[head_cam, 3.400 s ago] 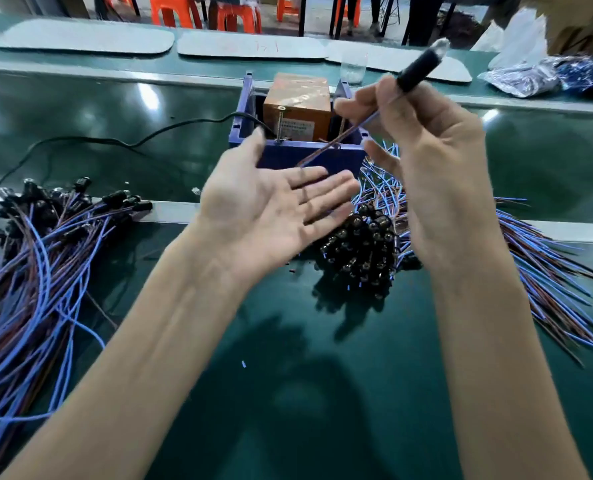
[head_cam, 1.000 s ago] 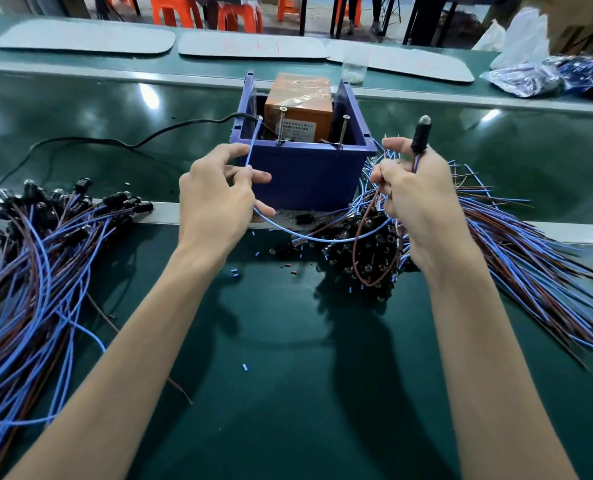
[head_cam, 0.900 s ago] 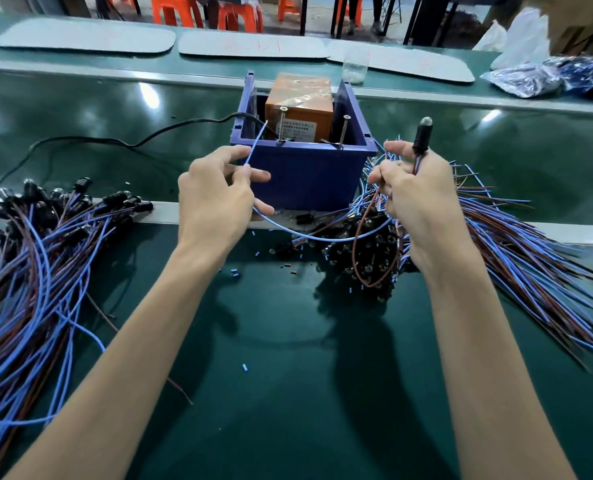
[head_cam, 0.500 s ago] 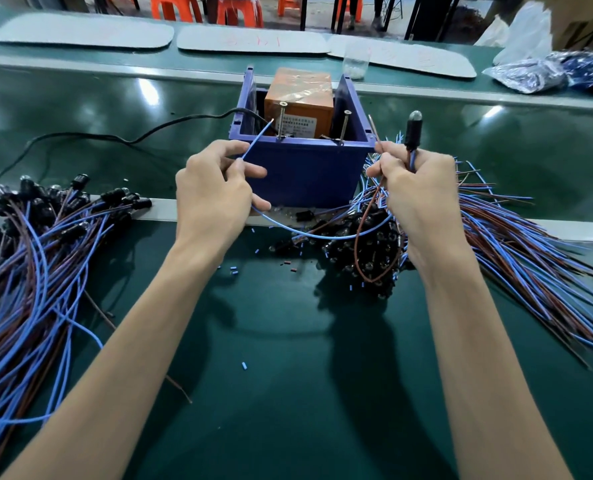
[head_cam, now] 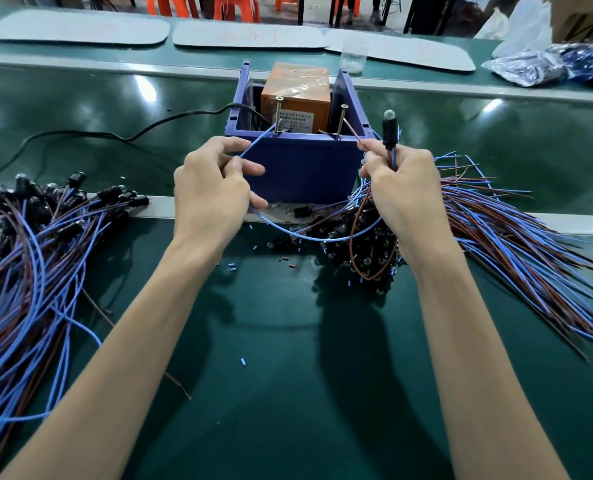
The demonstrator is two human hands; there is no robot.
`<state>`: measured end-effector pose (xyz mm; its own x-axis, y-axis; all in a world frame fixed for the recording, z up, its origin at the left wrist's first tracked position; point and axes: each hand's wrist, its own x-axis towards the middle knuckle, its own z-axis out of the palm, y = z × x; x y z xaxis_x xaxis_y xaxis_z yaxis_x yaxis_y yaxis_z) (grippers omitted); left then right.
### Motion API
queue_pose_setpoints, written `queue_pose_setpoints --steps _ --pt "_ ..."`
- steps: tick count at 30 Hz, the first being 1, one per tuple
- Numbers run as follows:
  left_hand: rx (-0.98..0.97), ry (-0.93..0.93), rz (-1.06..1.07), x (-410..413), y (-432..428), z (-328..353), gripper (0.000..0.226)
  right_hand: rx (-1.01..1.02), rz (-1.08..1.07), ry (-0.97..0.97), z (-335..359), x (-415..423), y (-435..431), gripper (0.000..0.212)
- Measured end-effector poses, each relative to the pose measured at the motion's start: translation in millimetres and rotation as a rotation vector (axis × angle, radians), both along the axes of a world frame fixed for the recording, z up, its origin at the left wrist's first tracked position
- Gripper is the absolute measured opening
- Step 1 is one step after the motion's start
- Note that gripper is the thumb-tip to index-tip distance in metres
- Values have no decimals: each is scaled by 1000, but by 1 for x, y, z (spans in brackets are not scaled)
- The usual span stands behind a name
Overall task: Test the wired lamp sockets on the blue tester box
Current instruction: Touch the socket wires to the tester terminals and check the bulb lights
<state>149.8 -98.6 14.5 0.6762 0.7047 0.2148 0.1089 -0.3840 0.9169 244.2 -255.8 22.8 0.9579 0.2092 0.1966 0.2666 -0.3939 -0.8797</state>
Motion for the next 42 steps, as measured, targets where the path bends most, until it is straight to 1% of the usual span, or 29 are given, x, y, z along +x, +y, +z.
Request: queue_pose_setpoints --steps 7,11,29,42 --pt "-3 3 -10 0 0 0 27 6 17 -28 -4 3 1 25" --pt "-1 1 -6 0 0 1 28 41 35 -27 -3 2 0 29" --pt "10 16 0 -1 0 1 29 14 26 -17 -2 3 -2 31" --pt "3 37 9 -5 5 4 34 -6 25 -15 0 1 -3 31"
